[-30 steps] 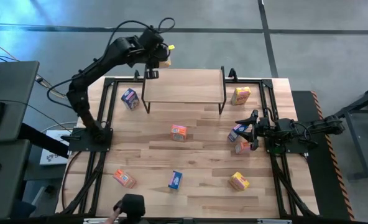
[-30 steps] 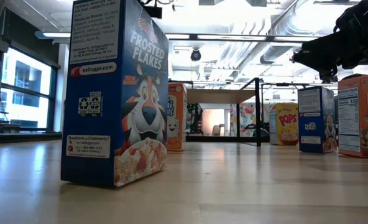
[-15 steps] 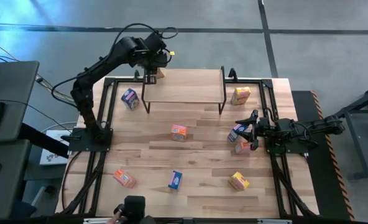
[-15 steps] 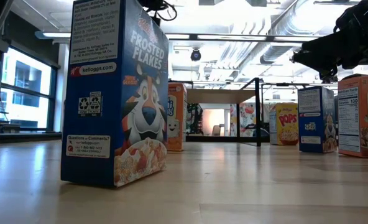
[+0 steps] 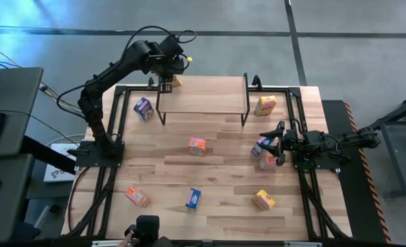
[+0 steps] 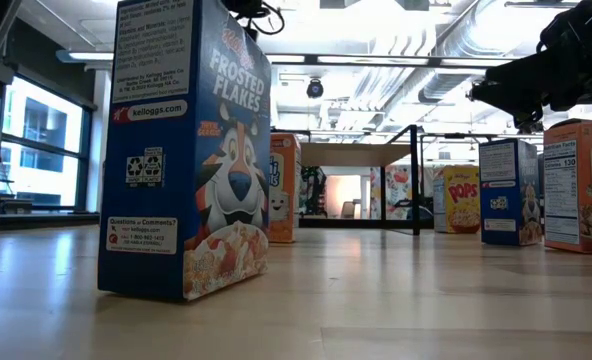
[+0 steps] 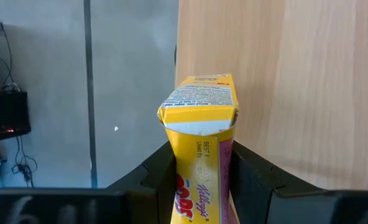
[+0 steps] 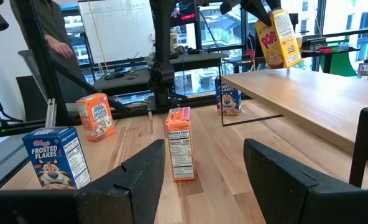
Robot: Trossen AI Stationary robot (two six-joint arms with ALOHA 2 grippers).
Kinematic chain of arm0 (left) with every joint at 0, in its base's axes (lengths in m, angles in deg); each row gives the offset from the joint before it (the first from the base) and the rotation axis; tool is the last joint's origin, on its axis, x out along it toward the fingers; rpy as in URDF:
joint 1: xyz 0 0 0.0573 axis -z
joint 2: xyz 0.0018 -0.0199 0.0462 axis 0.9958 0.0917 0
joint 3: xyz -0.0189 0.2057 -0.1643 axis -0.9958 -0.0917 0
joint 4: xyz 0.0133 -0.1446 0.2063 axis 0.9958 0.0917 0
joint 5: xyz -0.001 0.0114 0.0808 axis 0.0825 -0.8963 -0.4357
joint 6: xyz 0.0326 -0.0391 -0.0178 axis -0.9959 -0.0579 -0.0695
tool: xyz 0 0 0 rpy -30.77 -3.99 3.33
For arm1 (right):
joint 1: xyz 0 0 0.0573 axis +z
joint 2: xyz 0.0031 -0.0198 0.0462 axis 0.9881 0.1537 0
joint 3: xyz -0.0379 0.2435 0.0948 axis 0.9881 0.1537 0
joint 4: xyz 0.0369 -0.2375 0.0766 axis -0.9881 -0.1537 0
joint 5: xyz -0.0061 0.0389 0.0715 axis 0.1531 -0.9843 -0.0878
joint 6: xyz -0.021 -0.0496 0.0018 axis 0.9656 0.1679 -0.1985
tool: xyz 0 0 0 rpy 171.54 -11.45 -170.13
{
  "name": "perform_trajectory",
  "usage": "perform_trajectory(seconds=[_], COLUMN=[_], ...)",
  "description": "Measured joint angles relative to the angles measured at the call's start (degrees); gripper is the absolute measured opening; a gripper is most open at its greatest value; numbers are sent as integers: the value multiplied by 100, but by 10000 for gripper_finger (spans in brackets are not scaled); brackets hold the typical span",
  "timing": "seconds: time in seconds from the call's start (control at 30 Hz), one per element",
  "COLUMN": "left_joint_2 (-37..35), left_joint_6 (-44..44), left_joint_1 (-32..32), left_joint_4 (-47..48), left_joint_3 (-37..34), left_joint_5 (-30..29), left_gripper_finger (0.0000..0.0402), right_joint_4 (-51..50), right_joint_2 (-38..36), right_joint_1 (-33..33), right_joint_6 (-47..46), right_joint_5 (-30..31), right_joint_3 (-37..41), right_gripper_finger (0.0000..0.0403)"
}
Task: Stack cereal on shelf
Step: Put the middle left yellow cereal box on the shelf
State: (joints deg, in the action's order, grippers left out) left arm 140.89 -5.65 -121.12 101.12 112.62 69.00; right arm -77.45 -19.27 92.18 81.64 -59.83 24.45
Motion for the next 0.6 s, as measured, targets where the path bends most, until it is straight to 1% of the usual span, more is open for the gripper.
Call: perform_trajectory(seconds=[0.6], left_joint_2=[9], left_joint_6=[-17], left_joint_1=[-2], left_joint_4=[8], left_joint_3=[-2], left_joint_5=[-14], left_gripper_finger=[115], right_joint_4=[0], right_joint_2=[2], right_joint_1=[-1], right_joint_6=[0], right_joint_5=[0], right_joint_3=[1], right_gripper_finger=[211])
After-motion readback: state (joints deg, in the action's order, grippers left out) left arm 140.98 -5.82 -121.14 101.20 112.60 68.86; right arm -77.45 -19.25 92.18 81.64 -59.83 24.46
